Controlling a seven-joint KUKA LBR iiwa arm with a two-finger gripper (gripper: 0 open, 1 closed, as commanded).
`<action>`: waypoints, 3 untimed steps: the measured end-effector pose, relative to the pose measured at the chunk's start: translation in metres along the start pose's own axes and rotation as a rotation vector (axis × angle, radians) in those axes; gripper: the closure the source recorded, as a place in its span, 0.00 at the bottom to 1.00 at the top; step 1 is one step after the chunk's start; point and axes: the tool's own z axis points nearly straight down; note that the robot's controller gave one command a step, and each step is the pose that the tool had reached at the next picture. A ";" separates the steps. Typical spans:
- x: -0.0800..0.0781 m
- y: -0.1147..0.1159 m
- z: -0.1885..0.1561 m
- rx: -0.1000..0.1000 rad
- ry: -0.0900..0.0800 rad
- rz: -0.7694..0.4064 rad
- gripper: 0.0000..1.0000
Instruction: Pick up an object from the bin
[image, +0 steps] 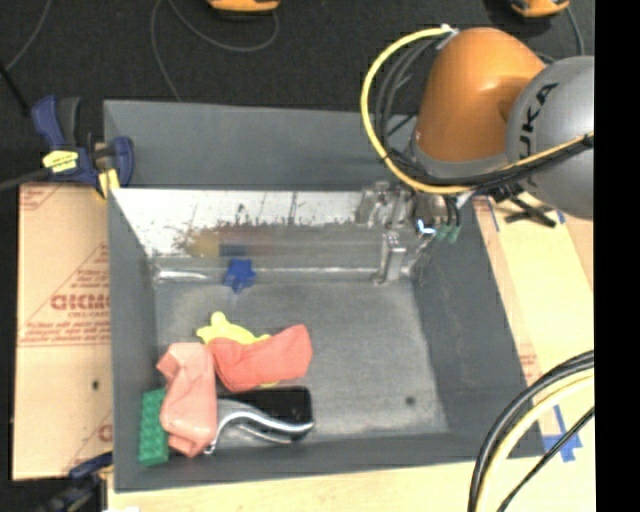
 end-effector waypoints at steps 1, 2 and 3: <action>0.000 0.000 0.000 0.000 0.000 0.000 0.00; -0.002 0.035 0.040 0.003 -0.012 -0.042 0.00; 0.013 0.075 0.090 -0.004 0.001 -0.044 0.00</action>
Offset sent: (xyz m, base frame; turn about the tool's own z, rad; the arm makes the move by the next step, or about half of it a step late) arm -0.0007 0.0691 -0.0785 -0.0793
